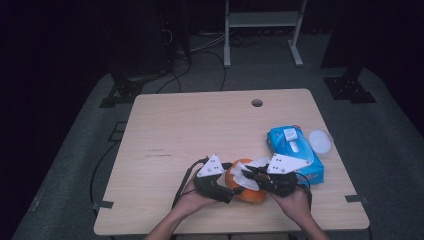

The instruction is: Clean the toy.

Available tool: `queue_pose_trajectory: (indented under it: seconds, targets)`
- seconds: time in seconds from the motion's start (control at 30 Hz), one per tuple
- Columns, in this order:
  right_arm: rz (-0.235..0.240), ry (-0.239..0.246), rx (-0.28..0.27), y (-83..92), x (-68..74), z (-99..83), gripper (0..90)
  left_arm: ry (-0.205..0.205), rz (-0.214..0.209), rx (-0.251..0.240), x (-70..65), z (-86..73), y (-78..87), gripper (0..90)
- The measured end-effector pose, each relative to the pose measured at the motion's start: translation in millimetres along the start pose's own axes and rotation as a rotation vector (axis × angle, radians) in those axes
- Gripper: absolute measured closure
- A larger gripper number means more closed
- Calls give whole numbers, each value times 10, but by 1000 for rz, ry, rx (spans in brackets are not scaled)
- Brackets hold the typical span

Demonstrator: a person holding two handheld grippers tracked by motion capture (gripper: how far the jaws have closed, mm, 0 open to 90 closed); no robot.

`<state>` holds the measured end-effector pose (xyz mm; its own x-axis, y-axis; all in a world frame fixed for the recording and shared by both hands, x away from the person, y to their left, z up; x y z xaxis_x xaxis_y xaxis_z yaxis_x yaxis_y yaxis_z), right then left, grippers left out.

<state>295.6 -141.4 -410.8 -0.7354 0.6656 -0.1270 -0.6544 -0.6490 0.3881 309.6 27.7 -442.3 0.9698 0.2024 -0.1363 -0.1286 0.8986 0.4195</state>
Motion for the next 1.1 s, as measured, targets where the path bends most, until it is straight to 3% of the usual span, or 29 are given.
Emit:
queue_pose_trajectory:
  seconds: [0.17, 0.3, 0.37, 0.47, 0.6, 0.67, 0.8, 0.93, 1.1]
  targets:
    - [-14, -5, 1, 11, -29, -5, 819, -14, 25, 5, -4, 0, 11, 274]
    - [35, 23, -7, 10, 125, 33, 821, 20, 37, -8, 28, -3, 27, 282]
    - [34, 53, 6, -16, 181, 36, 821, 26, 38, -9, 40, -19, 35, 283]
    - [28, 37, 10, -24, 105, 22, 820, 37, 38, -14, 56, -28, 46, 292]
    - [-46, 7, 25, 42, -108, -51, 820, 64, 30, -26, 102, -53, 64, 291]
    - [-55, -13, 33, 54, -169, -90, 820, 73, 32, -31, 113, -50, 59, 274]
    - [-39, -14, 27, 41, -103, -75, 819, 80, 37, -20, 99, -47, 42, 245]
    - [12, 11, 12, 3, 35, -38, 818, 57, 35, -7, 86, -56, 42, 262]
    - [-27, -7, 26, 37, -102, -46, 818, 42, 10, -8, 76, -60, 45, 254]
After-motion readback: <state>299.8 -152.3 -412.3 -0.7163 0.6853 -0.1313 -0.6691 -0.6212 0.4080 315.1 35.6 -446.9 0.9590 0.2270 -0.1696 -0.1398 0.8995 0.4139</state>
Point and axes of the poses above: each handheld gripper's, and its own axes: y roughly backward along the jaws, z roughly out of its top, x roughly to its left, the point moved 4 cm from there along -y, roughly forward along the jaws, and after that the axes turned 12 degrees about -z, right-handed, at the moved point
